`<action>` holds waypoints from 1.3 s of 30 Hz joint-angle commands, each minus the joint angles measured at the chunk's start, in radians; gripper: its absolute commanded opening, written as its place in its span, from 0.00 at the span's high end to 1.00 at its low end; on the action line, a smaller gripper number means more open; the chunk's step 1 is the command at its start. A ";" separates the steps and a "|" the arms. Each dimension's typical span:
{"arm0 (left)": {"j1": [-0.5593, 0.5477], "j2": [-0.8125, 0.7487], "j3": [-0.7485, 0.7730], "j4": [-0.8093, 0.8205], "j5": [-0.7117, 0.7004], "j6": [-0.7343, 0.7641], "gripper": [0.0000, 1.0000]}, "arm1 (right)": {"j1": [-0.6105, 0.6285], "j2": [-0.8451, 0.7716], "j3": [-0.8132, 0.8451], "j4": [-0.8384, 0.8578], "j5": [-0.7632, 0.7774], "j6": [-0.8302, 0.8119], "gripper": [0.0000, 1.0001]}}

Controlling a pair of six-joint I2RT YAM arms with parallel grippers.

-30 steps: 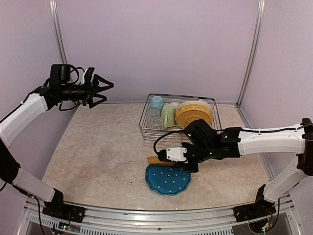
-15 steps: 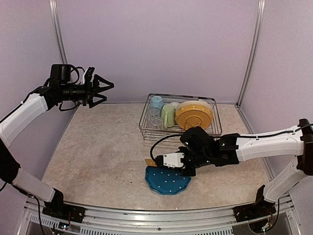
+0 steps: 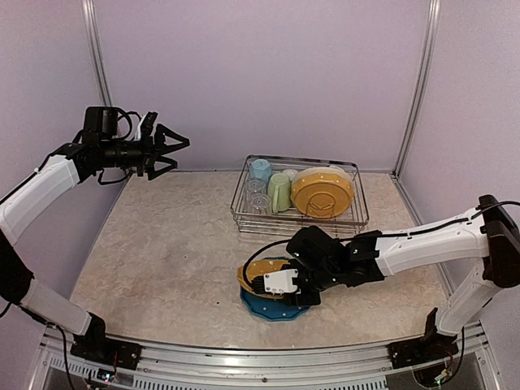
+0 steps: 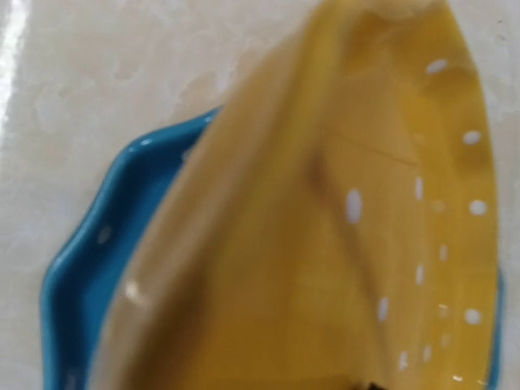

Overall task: Unload the mixed dishes from the dish rack
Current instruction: Place the plate with another plate, then grab the plate from the dish rack.

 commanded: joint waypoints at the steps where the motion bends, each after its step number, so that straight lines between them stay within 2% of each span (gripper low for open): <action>1: -0.006 0.010 0.008 -0.008 -0.001 0.012 0.01 | 0.015 0.041 -0.018 -0.025 -0.054 0.024 0.44; 10: -0.007 0.011 0.006 -0.005 0.001 0.011 0.01 | 0.028 0.036 -0.037 -0.042 -0.066 0.030 0.22; 14: -0.006 0.014 0.005 -0.005 0.003 0.010 0.01 | 0.032 0.007 -0.054 -0.051 -0.071 0.047 0.01; 22: -0.006 0.019 0.005 -0.005 -0.002 0.012 0.01 | 0.034 -0.168 -0.073 -0.015 -0.012 0.140 0.00; 26: -0.007 0.020 0.007 -0.006 -0.002 0.010 0.01 | 0.032 -0.264 -0.070 0.055 0.155 0.266 0.00; 30: -0.007 0.024 0.008 -0.007 0.004 0.004 0.01 | 0.019 -0.307 -0.046 0.085 0.354 0.325 0.00; 34: -0.013 0.023 0.008 -0.006 0.007 0.002 0.01 | -0.062 -0.294 0.036 0.050 0.506 0.403 0.00; 39: -0.022 0.023 0.011 -0.011 0.009 0.004 0.01 | -0.189 -0.244 0.109 -0.026 0.482 0.393 0.00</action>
